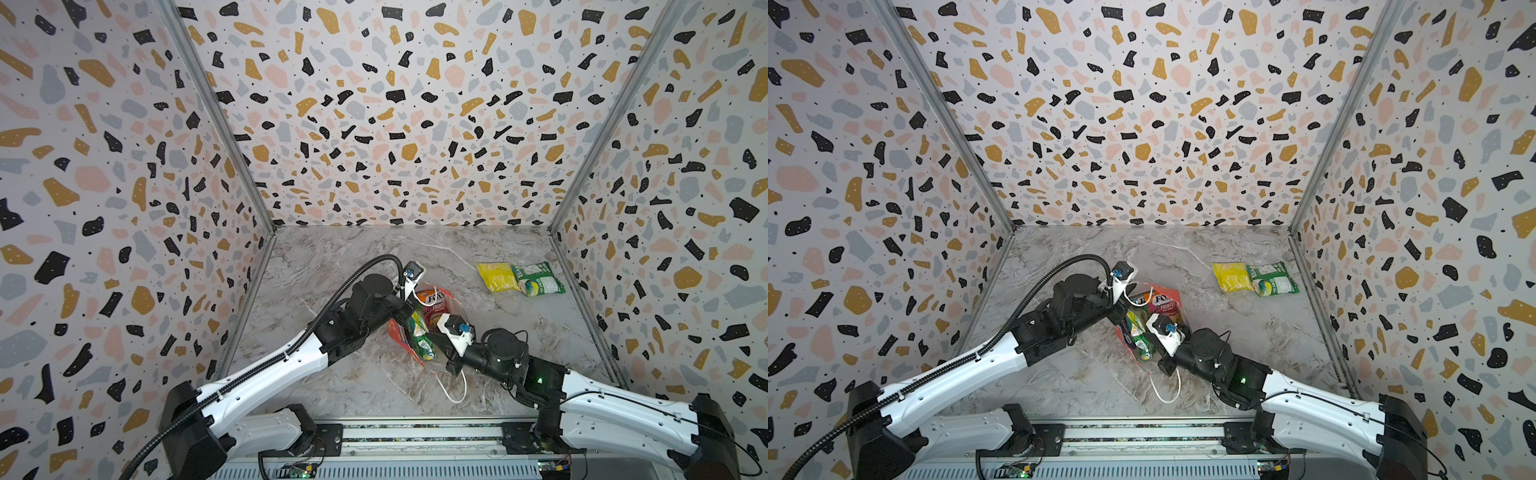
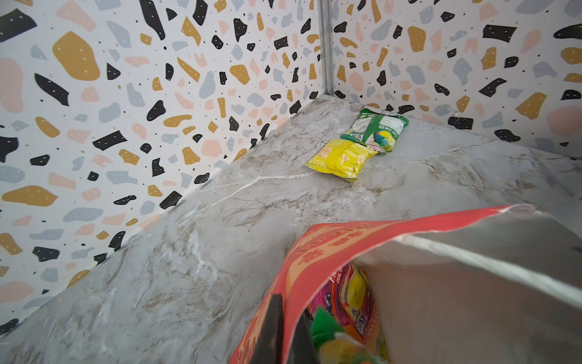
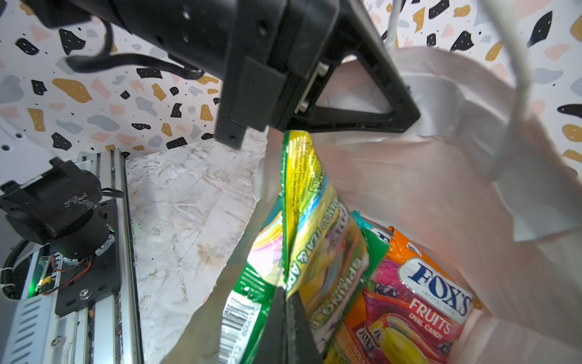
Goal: Take the snacks out of the paper bag
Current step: Pick up the snack from the paper bag.
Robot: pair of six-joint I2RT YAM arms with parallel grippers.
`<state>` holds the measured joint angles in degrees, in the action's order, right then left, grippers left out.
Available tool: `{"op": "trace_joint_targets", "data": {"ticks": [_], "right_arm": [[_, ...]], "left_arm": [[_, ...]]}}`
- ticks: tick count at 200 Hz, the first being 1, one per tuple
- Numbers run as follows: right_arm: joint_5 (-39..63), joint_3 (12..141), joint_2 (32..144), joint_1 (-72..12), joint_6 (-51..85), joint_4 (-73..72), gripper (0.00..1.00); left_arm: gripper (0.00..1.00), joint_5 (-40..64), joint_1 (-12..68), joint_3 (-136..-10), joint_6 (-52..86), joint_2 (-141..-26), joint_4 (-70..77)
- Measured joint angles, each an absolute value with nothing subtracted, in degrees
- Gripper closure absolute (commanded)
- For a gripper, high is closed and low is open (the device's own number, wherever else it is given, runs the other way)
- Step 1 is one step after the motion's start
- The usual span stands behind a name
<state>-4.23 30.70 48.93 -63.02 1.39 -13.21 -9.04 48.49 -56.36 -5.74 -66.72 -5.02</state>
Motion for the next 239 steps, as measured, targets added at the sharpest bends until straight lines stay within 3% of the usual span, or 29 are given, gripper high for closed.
{"op": "trace_joint_targets", "data": {"ticks": [96, 186, 239], "right_arm": [[-4.9, 34.3, 46.4, -60.9, -0.5, -12.9, 1.0], [3.7, 41.1, 52.6, -50.4, -0.1, -17.3, 1.0], [5.6, 47.0, 54.3, -49.1, 1.2, -17.1, 1.0]], "left_arm": [[1.0, -16.4, 46.1, -62.5, -7.2, -73.3, -6.4], [1.0, -13.9, 37.5, -73.2, -8.1, -84.1, -5.7], [1.0, -12.3, 36.9, -69.8, -8.9, -83.4, -2.0]]}}
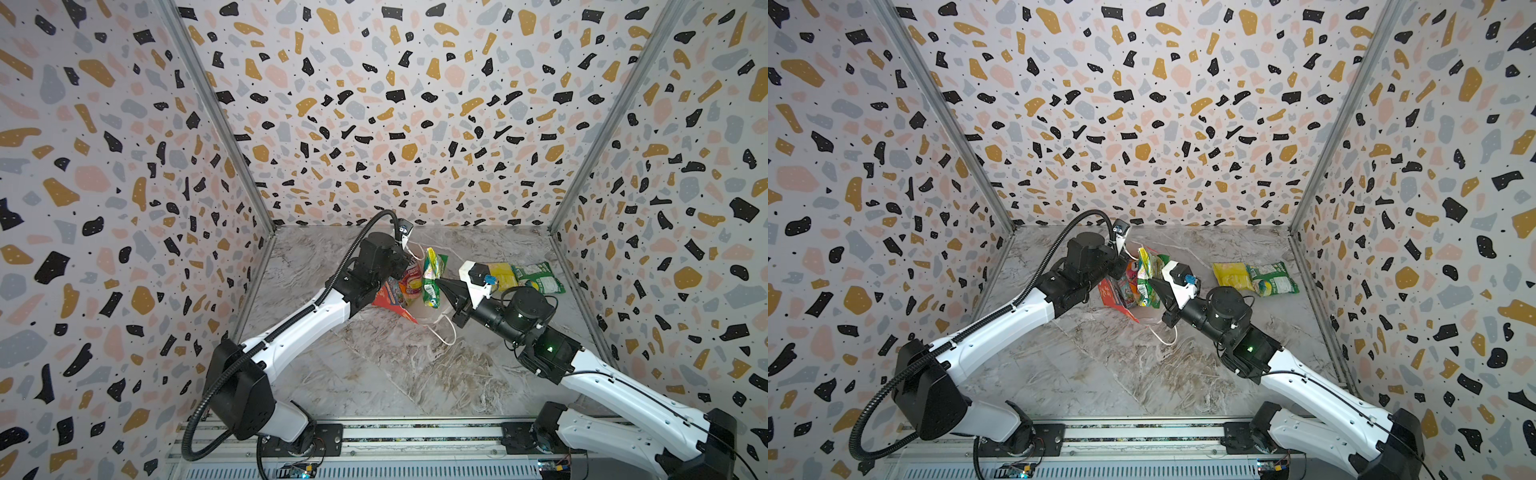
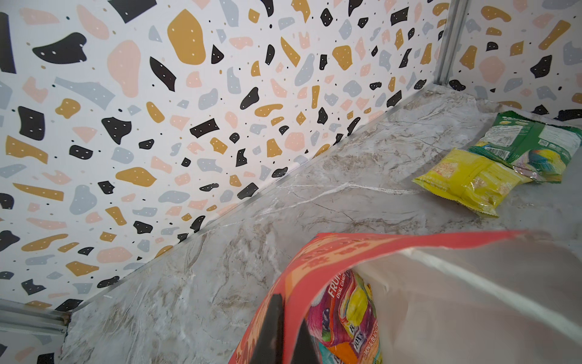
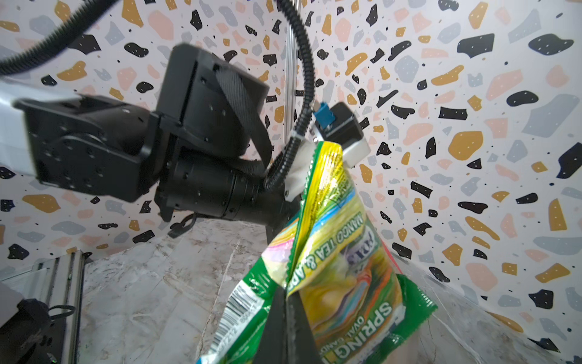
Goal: Take the snacks out of the paper bag
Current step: Pick up the snack from the paper bag.
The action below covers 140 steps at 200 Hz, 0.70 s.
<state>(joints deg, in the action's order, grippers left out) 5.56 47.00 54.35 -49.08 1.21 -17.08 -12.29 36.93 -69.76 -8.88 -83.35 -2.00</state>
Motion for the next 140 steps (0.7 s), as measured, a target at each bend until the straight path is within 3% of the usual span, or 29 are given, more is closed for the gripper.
{"op": "trace_joint_targets", "data": {"ticks": [69, 140], "right_arm": [[5.1, 48.8, 49.4, -49.1, 5.4, -11.6, 1.0], [-6.1, 52.0, 45.3, -48.7, 10.5, -5.0, 1.0]], "left_arm": [[1.0, -5.9, 36.9, -60.6, -9.6, -76.8, 3.5], [1.0, -1.6, 37.0, -54.3, -9.6, -71.6, 6.1]]}}
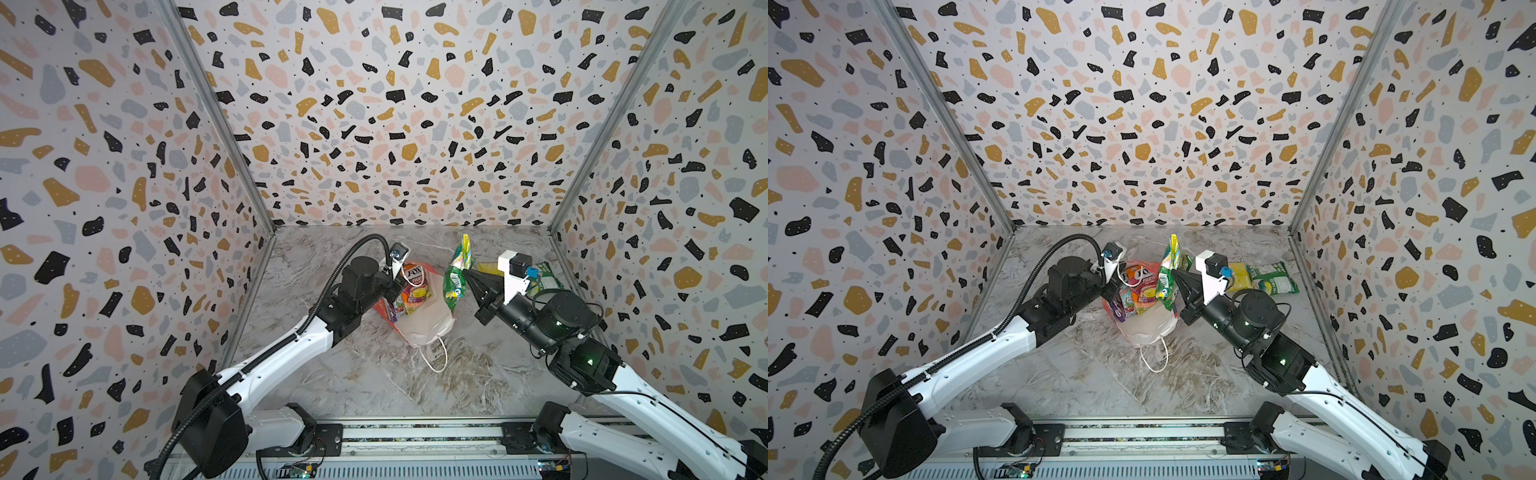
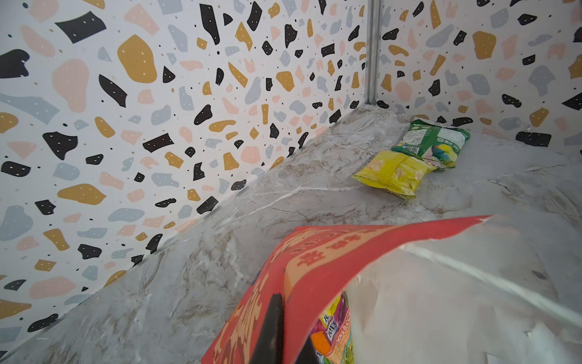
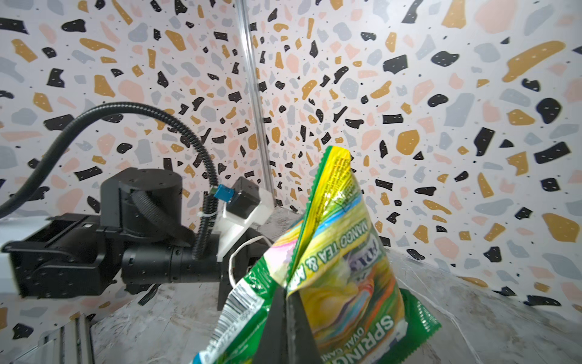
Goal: Take the snacks out of the paper bag
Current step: Pick up the snack from the paper bag, then place the snack at the center of the table.
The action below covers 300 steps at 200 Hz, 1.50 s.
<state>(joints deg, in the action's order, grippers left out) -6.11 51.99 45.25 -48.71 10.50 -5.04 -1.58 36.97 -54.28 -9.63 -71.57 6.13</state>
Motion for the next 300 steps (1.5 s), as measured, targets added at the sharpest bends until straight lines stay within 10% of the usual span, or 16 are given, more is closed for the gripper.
{"op": "trace_joint_targets", "data": {"ticks": [99, 279, 300], "right_arm": [[-10.1, 52.2, 58.8, -31.4, 24.1, -0.8, 1.0], [-13.0, 46.2, 83.7, -28.5, 50.5, -11.0, 1.0], [-13.0, 46.2, 86.0, -28.1, 52.1, -12.1, 0.86]], "left_arm": [[1.0, 1.3, 38.8, -42.4, -9.1, -63.8, 15.6], [1.0, 1.6, 39.1, -39.2, -6.6, -63.9, 21.0], [1.0, 1.7, 39.1, -39.0, -6.4, -63.6, 21.1]]}}
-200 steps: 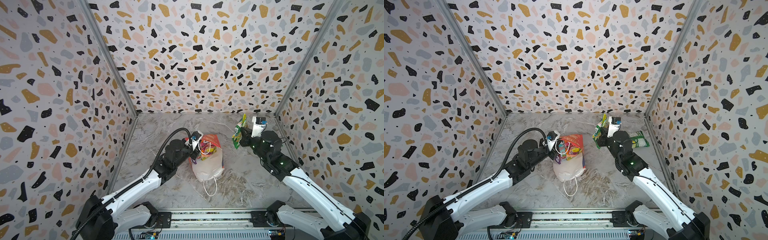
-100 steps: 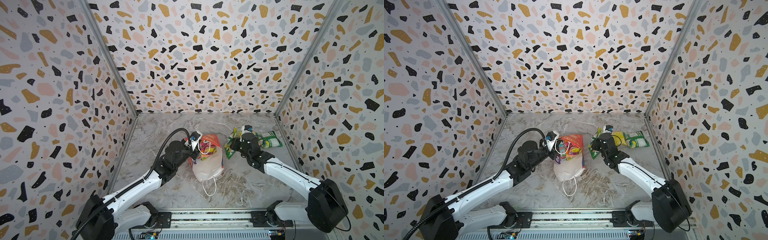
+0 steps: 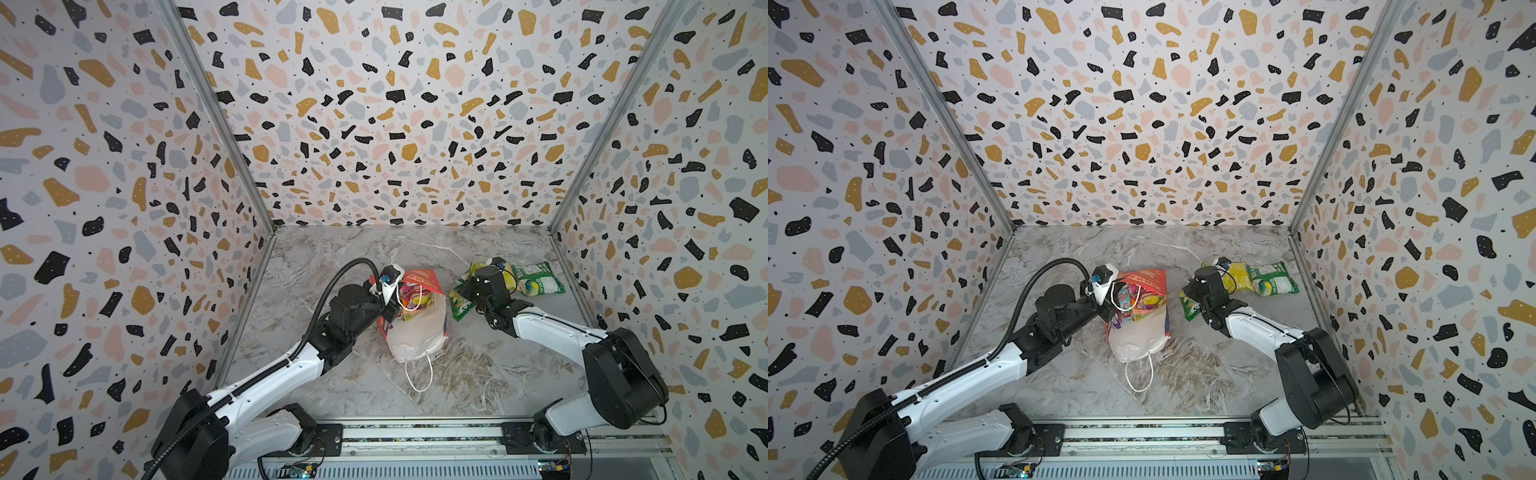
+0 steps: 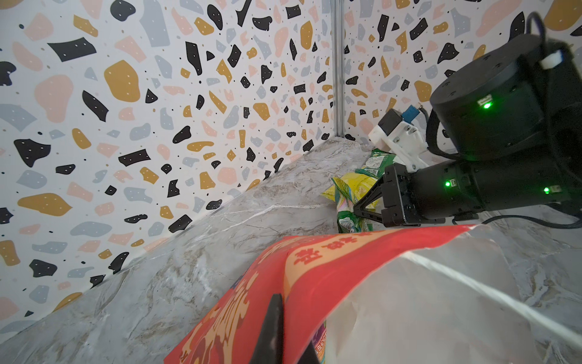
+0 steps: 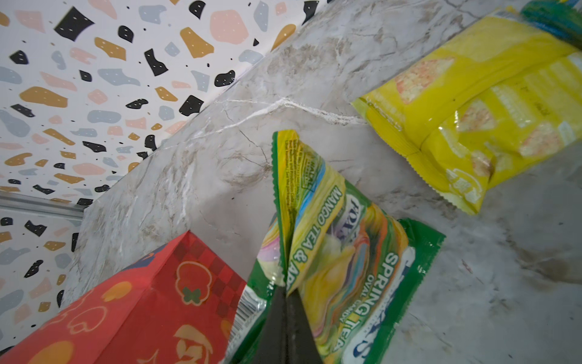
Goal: Take the snacks out of the paper bag
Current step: Place the snack at the center of the table, then move the snack to the top-right of the table.
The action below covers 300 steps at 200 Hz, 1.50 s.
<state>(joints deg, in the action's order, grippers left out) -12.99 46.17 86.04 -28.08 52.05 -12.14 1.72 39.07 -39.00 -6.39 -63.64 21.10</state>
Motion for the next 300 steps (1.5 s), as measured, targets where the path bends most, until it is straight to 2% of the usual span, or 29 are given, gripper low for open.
{"op": "trace_joint_targets", "data": {"ticks": [16, 46, 60, 76, 85, 123, 171, 229, 300], "right_arm": [[-13.1, 46.4, 87.0, -27.8, 52.6, -13.3, 0.72], [-11.2, 48.8, 89.0, -26.6, 53.4, -15.0, 0.56], [-9.7, 49.7, 89.4, -26.0, 53.5, -16.1, 0.51], [-7.8, 50.7, 89.4, -25.6, 52.3, -16.7, 0.5], [-6.1, 51.6, 89.4, -25.4, 50.1, -16.7, 0.49], [0.1, 59.8, 89.7, -25.3, 35.4, -8.8, 0.25], [0.1, 61.1, 93.7, -25.4, 21.5, 3.5, 0.21], [-7.5, 65.0, 104.6, -28.9, 15.2, 12.1, 0.2], [-10.5, 67.8, 108.4, -28.8, 20.8, 10.9, 0.32]], "left_arm": [[1.0, 2.0, 39.1, -39.0, -6.3, -63.6, 21.1], [1.0, 2.4, 39.1, -39.0, -6.3, -63.6, 21.1], [1.0, 2.5, 39.1, -39.0, -6.3, -63.6, 21.1], [1.0, 2.5, 39.1, -39.0, -6.2, -63.6, 21.1], [1.0, 2.5, 39.1, -39.0, -6.2, -63.6, 21.1], [1.0, 2.5, 39.1, -39.0, -6.1, -63.6, 21.1], [1.0, 2.7, 39.1, -39.0, -5.7, -63.7, 21.1], [1.0, 2.9, 39.1, -39.0, -5.3, -64.2, 21.6], [1.0, 4.0, 39.1, -39.0, -5.2, -64.4, 21.6]]}}
